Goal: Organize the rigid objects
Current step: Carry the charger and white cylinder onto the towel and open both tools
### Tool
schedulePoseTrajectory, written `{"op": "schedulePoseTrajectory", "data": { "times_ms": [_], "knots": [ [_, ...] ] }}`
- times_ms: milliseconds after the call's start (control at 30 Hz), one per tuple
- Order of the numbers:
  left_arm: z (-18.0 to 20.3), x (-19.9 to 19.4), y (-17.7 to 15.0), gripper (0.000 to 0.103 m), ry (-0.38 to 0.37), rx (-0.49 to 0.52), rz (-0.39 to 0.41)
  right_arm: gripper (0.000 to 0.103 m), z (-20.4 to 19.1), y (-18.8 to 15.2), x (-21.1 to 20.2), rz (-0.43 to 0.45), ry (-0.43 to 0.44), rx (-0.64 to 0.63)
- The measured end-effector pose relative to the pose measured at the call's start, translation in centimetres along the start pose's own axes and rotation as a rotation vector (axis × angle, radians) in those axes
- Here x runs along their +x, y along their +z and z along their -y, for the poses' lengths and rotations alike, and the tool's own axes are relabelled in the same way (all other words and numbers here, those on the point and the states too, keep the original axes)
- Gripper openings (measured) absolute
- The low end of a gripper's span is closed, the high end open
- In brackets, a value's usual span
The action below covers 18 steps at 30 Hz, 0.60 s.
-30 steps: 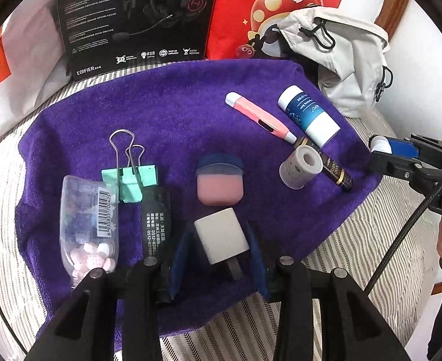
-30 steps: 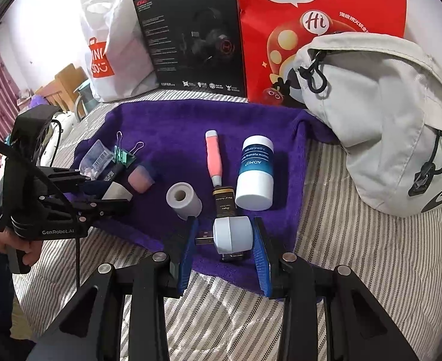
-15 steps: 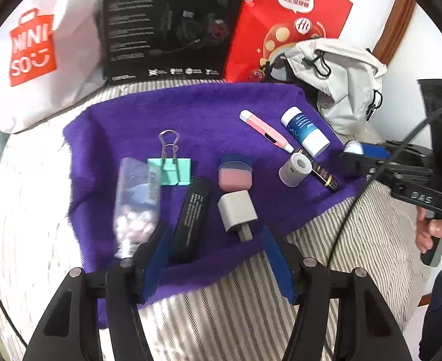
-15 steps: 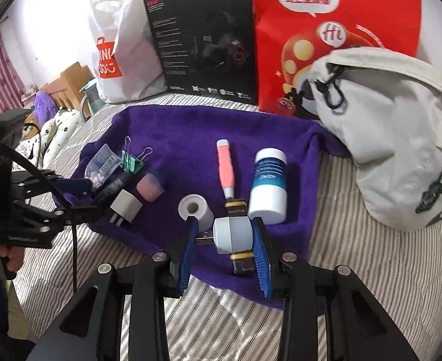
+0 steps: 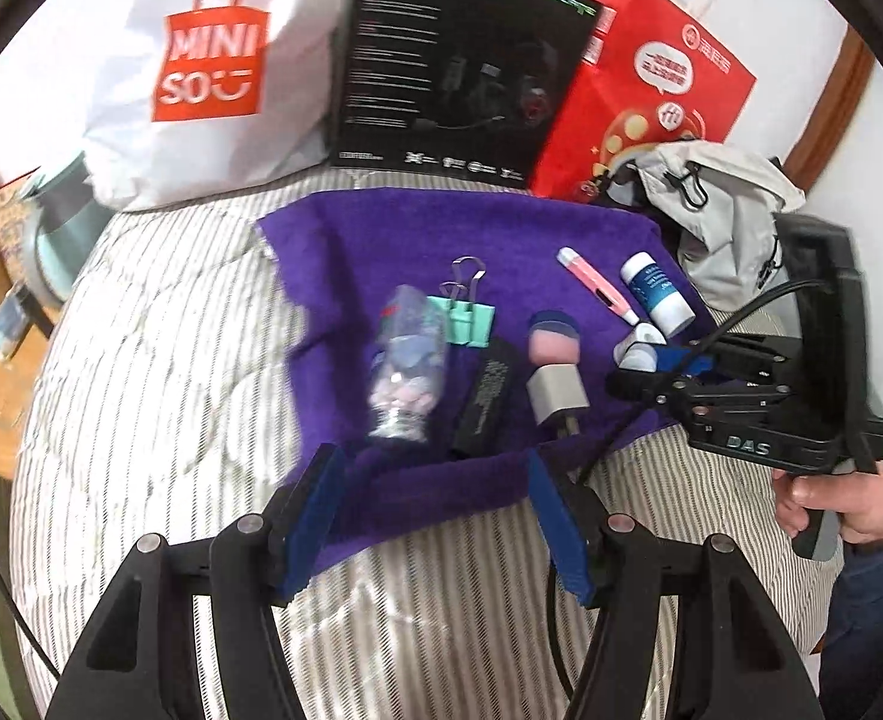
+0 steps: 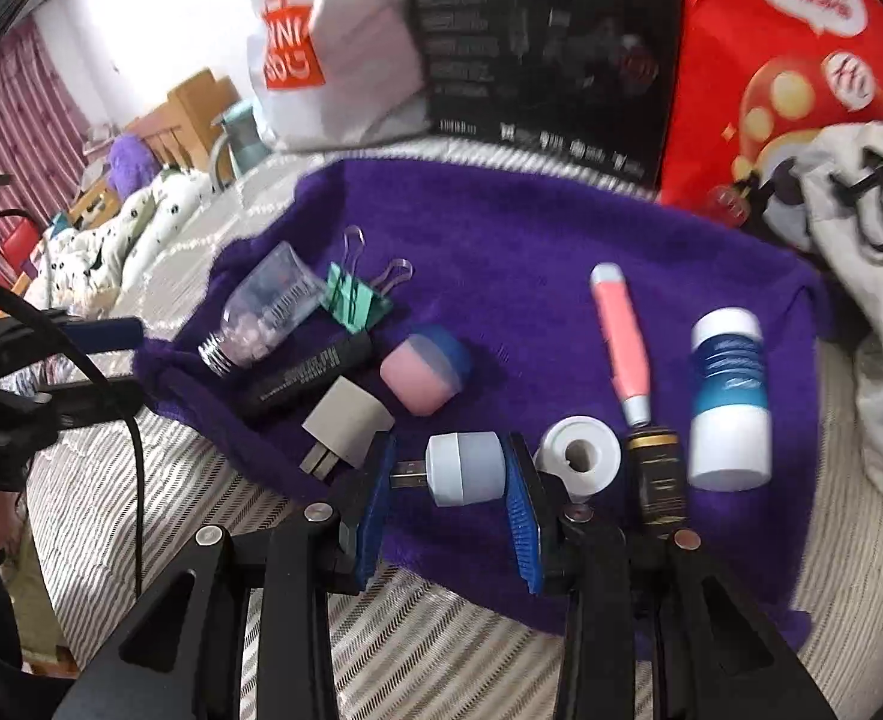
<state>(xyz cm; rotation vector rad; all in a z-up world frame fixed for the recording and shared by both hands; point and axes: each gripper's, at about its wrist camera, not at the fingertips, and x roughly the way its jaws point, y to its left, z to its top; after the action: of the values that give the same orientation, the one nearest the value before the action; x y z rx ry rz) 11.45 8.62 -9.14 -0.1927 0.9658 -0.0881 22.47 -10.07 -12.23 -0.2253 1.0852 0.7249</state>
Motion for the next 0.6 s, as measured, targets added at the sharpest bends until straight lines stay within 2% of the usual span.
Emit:
{"op": "schedulePoseTrajectory", "data": {
  "times_ms": [167,300,500,600],
  "knots": [
    [-1.5,-0.9,-0.7,0.061,-0.006,-0.031,0.008,0.036,-0.1,0.0,1.6,-0.043,-0.03,-0.013],
    [-2.1,-1.2,-1.1,0.062,-0.009,-0.044,0.017,0.036,-0.3,-0.1,1.8,-0.039,-0.043,-0.019],
    [-2.2,-1.5,-1.6,0.062,-0.026,-0.051,0.024,0.039,0.0,0.0,1.7,-0.052,-0.019,-0.029],
    [-1.9,-1.7,-1.9,0.063,-0.011,-0.038,0.025,0.04,0.1,0.1,1.6,-0.076,-0.021,-0.014]
  ]
}}
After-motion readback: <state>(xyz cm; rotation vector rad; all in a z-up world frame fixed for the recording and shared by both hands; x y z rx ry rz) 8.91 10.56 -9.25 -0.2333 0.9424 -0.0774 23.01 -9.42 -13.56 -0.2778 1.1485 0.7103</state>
